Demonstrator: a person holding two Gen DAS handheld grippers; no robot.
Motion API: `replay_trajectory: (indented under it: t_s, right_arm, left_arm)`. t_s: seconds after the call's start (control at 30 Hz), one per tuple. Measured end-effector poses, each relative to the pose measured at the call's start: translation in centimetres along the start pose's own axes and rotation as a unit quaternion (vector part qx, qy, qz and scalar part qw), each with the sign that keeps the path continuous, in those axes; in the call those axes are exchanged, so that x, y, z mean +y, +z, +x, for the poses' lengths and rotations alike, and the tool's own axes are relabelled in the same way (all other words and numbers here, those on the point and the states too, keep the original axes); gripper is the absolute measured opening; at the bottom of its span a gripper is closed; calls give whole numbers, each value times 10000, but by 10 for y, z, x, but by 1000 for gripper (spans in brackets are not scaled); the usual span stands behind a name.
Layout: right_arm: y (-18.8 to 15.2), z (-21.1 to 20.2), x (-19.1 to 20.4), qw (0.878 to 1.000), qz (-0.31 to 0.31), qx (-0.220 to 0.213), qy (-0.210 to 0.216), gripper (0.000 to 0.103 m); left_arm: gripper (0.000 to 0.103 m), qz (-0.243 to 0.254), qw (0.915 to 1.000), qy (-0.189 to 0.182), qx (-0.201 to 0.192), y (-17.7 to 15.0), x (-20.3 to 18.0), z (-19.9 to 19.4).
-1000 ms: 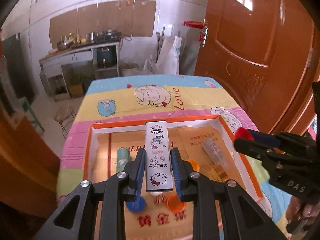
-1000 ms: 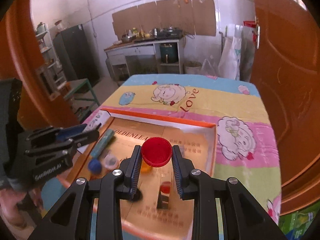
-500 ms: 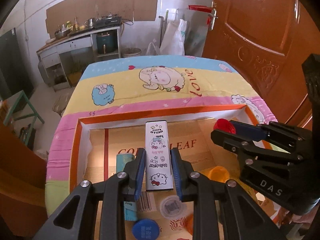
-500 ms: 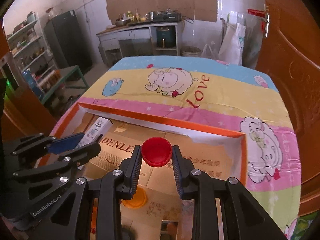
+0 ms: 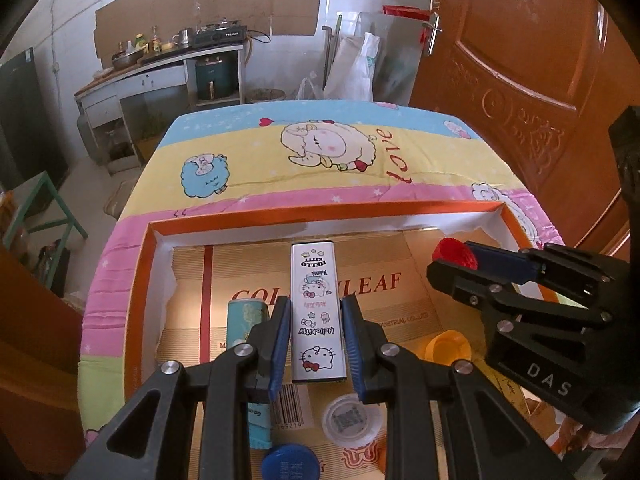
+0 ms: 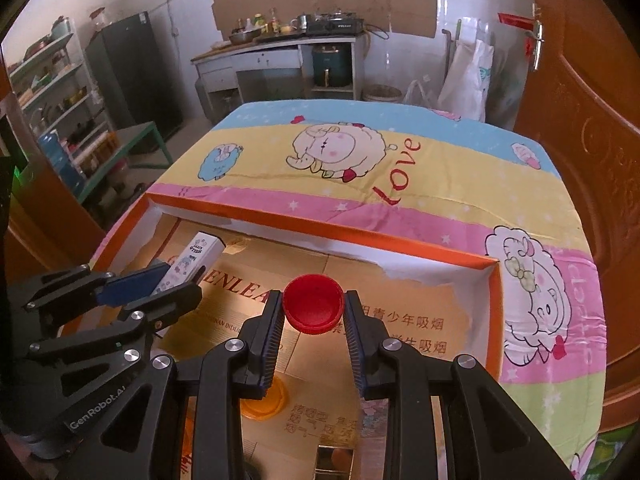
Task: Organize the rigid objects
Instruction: 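Carry the Hello Kitty box and red cap into the tray with both grippers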
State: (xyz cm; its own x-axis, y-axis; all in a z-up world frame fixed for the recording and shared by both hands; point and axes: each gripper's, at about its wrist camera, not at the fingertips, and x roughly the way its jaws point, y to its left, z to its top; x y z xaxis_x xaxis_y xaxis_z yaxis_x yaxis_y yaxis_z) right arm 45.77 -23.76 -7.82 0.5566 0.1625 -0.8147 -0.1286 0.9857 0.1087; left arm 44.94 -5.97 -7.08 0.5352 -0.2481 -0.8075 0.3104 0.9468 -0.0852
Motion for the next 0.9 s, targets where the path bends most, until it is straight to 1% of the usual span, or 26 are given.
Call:
replay_trajectory:
  t_s: [0.13, 0.4, 0.57, 0.73, 0.9]
  right_arm:
    - [-1, 4, 2, 10000, -39, 54, -3, 31]
    - [-1, 9, 5, 9999, -69, 153, -34, 31]
    - [-3, 13, 7, 9994, -108, 299, -113, 31]
    - [-3, 15, 5, 9993, -68, 350, -107, 31]
    - [-5, 18, 5, 9990, -97, 419, -136, 31]
  left_arm:
    - [27, -17, 10000, -30, 35, 1, 0, 2]
    - [27, -37, 9995, -118, 295, 0, 1, 11]
    - [27, -84, 9994, -162, 310, 0, 3, 11]
    - [26, -135, 9993, -203, 279, 0, 4, 11]
    - [27, -284, 9986, -388, 213, 0, 9, 10]
